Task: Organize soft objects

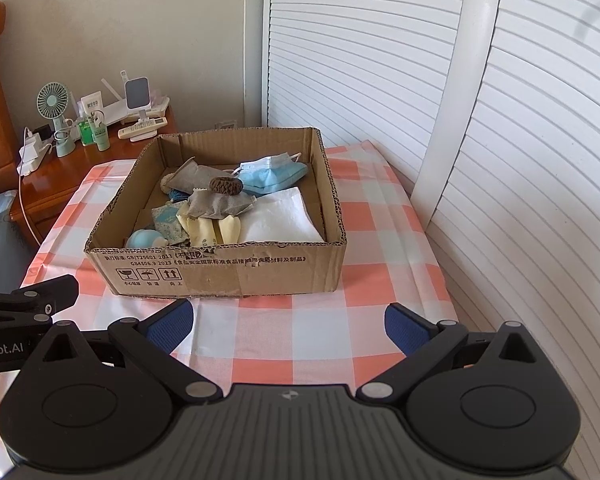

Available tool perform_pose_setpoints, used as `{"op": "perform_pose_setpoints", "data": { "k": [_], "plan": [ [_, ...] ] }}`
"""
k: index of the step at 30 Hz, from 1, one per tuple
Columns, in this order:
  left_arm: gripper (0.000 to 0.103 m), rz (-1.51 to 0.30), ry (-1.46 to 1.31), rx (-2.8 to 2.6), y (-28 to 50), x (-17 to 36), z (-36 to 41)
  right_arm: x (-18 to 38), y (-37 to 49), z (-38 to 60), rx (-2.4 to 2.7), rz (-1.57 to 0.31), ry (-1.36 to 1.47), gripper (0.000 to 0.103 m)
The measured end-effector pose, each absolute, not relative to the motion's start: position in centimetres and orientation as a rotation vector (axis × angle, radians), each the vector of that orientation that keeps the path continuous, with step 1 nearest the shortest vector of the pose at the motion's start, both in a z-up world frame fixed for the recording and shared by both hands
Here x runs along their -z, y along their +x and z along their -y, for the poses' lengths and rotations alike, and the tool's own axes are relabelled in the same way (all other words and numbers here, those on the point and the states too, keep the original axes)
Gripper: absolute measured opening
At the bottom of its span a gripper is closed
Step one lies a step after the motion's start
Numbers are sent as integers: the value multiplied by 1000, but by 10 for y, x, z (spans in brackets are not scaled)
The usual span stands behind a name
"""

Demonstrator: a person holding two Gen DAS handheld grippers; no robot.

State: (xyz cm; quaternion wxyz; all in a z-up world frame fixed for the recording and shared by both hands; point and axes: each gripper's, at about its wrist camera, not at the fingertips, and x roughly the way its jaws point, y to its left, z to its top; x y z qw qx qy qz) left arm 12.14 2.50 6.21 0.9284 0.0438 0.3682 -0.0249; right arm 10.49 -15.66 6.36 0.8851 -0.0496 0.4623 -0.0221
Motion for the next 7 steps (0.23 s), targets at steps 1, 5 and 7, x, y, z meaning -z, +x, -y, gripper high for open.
{"op": "perform_pose_setpoints", "data": {
  "k": [1,5,7],
  "plan": [
    [102,-754,91,51,121,-62,-25,-64,105,157,46,-962,-102,103],
    [102,-753,90,50,119,-62,-25,-64,104,157,45,-959,-102,103],
    [102,-754,89,48,119,-62,-25,-64,103,157,43,-958,-101,103]
  ]
}}
